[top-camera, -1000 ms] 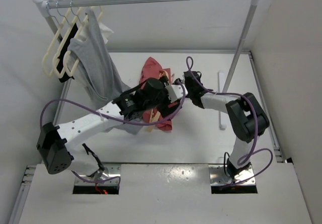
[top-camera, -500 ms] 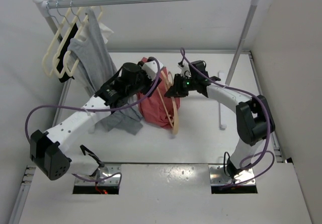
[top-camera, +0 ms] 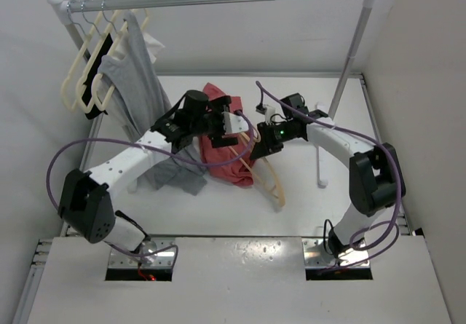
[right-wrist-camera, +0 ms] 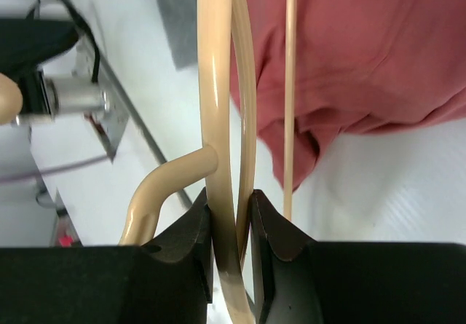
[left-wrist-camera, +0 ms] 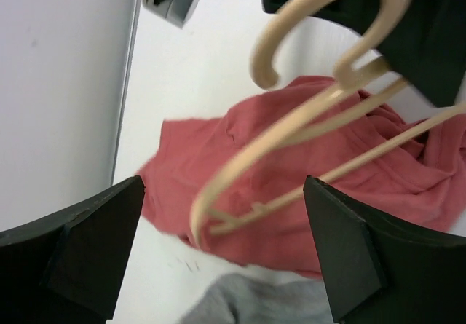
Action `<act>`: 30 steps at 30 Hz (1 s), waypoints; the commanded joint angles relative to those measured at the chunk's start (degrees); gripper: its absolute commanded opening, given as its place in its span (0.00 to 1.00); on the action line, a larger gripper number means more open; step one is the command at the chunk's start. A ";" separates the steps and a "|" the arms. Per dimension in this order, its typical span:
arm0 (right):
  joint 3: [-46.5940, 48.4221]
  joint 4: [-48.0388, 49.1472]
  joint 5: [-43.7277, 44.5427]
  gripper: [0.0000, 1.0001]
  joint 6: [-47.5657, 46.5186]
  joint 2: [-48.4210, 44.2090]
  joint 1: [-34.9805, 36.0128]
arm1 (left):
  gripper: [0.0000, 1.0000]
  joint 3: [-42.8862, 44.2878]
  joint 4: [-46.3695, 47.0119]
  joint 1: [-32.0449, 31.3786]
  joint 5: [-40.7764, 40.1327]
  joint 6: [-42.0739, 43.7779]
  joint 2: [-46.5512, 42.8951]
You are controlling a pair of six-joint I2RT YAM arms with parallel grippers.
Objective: Place the t-shirt on the hanger
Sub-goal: Place tshirt on hanger
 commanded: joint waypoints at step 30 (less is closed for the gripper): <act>-4.24 5.90 12.98 0.60 -6.30 -14.82 0.10 | 0.00 26.37 -41.57 4.16 31.23 31.66 20.61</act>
